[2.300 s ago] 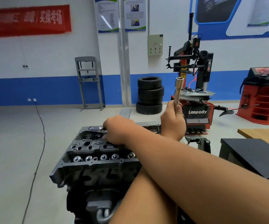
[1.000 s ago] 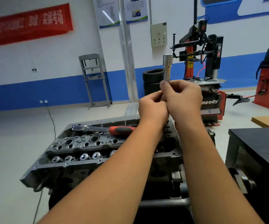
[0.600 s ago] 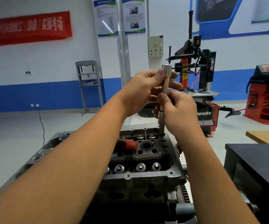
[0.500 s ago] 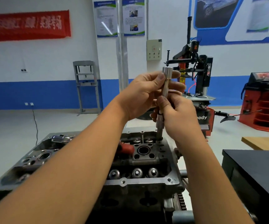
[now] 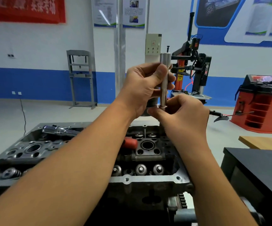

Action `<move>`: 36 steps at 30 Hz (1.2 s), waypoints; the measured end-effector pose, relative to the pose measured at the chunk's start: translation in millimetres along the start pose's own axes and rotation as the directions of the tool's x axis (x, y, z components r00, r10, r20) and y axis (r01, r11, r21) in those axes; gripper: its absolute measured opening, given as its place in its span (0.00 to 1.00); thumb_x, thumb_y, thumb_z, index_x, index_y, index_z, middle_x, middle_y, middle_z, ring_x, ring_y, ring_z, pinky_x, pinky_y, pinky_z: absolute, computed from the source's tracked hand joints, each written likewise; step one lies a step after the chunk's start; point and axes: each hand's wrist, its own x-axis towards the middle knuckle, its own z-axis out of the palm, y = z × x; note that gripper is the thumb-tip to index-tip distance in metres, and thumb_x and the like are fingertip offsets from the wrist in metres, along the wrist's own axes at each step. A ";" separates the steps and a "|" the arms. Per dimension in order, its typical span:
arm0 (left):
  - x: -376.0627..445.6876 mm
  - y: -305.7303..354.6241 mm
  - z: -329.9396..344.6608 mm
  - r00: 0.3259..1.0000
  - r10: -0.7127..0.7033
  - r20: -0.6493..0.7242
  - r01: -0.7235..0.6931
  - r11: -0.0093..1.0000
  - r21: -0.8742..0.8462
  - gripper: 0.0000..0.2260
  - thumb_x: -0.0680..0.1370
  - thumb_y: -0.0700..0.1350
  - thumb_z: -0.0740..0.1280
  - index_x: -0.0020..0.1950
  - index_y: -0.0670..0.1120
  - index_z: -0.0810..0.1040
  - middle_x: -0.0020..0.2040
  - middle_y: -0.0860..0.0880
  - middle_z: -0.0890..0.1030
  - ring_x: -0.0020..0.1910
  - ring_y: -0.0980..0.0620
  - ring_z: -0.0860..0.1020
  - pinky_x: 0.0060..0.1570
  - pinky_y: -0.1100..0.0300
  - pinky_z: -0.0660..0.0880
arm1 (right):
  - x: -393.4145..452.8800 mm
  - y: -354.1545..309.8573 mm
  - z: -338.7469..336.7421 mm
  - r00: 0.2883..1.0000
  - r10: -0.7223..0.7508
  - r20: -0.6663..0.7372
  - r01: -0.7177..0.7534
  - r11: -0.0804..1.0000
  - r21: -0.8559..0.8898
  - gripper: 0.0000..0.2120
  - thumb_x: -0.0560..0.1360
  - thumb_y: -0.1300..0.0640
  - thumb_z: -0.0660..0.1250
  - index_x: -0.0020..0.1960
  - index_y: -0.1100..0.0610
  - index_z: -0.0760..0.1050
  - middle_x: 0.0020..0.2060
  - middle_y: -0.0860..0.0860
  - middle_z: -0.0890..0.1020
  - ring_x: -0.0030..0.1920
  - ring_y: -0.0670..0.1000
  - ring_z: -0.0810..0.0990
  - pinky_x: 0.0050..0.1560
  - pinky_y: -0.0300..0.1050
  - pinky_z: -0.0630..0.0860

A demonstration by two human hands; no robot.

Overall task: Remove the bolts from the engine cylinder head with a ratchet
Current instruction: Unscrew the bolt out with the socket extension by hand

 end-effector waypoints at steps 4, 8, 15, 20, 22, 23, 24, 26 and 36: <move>-3.6 3.6 -2.0 0.979 -0.111 0.172 0.137 0.980 -0.144 0.11 0.87 0.40 0.58 0.62 0.39 0.78 0.45 0.44 0.84 0.42 0.47 0.81 0.44 0.52 0.82 | 0.7 1.7 2.7 0.996 -0.082 -0.034 0.081 0.996 -0.025 0.16 0.67 0.53 0.83 0.33 0.50 0.76 0.27 0.40 0.77 0.35 0.36 0.78 0.34 0.26 0.67; -5.3 3.2 -6.7 0.957 -0.114 0.268 0.163 0.973 -0.165 0.10 0.85 0.32 0.56 0.61 0.38 0.76 0.47 0.42 0.83 0.45 0.46 0.81 0.52 0.51 0.82 | 5.8 9.0 0.6 0.995 -0.078 0.063 0.076 0.997 0.030 0.11 0.70 0.56 0.79 0.34 0.54 0.79 0.28 0.46 0.82 0.33 0.46 0.83 0.38 0.34 0.76; -3.6 -0.3 -14.4 0.995 -0.060 0.077 0.064 0.997 -0.045 0.12 0.71 0.36 0.76 0.50 0.43 0.79 0.42 0.46 0.85 0.43 0.46 0.84 0.50 0.48 0.82 | 9.5 15.1 -13.4 0.937 0.074 0.340 -0.167 0.953 0.253 0.06 0.74 0.51 0.79 0.45 0.52 0.84 0.36 0.49 0.88 0.40 0.50 0.88 0.50 0.60 0.85; -1.4 -4.8 -19.1 0.990 -0.094 0.102 0.099 0.994 -0.043 0.08 0.74 0.41 0.74 0.52 0.43 0.80 0.43 0.46 0.85 0.44 0.47 0.83 0.51 0.50 0.82 | 2.9 9.2 -3.4 0.972 0.130 0.197 -0.167 0.968 0.185 0.13 0.70 0.46 0.81 0.40 0.53 0.81 0.31 0.46 0.85 0.34 0.48 0.85 0.41 0.52 0.83; -1.8 -4.9 -19.8 0.967 -0.136 0.218 0.152 0.986 -0.060 0.06 0.83 0.41 0.65 0.57 0.42 0.81 0.47 0.44 0.86 0.47 0.46 0.83 0.54 0.51 0.82 | 3.4 7.4 -2.2 0.963 0.127 0.237 -0.176 0.964 0.197 0.08 0.75 0.50 0.78 0.43 0.53 0.81 0.32 0.47 0.86 0.36 0.48 0.87 0.45 0.56 0.84; -2.1 -4.7 -20.3 0.954 -0.146 0.261 0.170 0.983 -0.069 0.08 0.85 0.40 0.62 0.58 0.41 0.80 0.48 0.44 0.86 0.48 0.46 0.83 0.56 0.50 0.81 | 4.5 8.4 -2.5 0.956 0.128 0.265 -0.187 0.960 0.209 0.06 0.77 0.52 0.75 0.45 0.53 0.82 0.34 0.48 0.86 0.38 0.50 0.87 0.47 0.59 0.84; -2.1 -4.6 -20.6 0.947 -0.146 0.286 0.173 0.982 -0.073 0.09 0.85 0.38 0.60 0.59 0.41 0.80 0.49 0.44 0.86 0.49 0.46 0.83 0.57 0.50 0.81 | 5.5 9.3 -3.3 0.947 0.132 0.294 -0.201 0.954 0.220 0.05 0.79 0.53 0.73 0.47 0.53 0.82 0.35 0.49 0.87 0.40 0.51 0.87 0.49 0.62 0.84; -1.9 -4.7 -22.2 0.948 -0.125 0.294 0.152 0.986 -0.073 0.10 0.84 0.35 0.60 0.59 0.41 0.80 0.48 0.45 0.86 0.48 0.47 0.84 0.56 0.51 0.81 | 5.5 9.2 -4.8 0.928 0.137 0.346 -0.228 0.944 0.238 0.07 0.83 0.55 0.67 0.48 0.53 0.82 0.38 0.51 0.87 0.44 0.56 0.87 0.50 0.66 0.82; -1.6 -8.1 -21.5 0.976 -0.047 0.212 0.052 0.998 -0.022 0.08 0.79 0.37 0.69 0.58 0.40 0.82 0.47 0.43 0.87 0.48 0.43 0.86 0.49 0.47 0.84 | -3.6 2.0 4.3 0.959 0.239 0.152 -0.277 0.904 0.327 0.13 0.69 0.49 0.81 0.43 0.51 0.78 0.36 0.52 0.85 0.39 0.56 0.85 0.45 0.63 0.83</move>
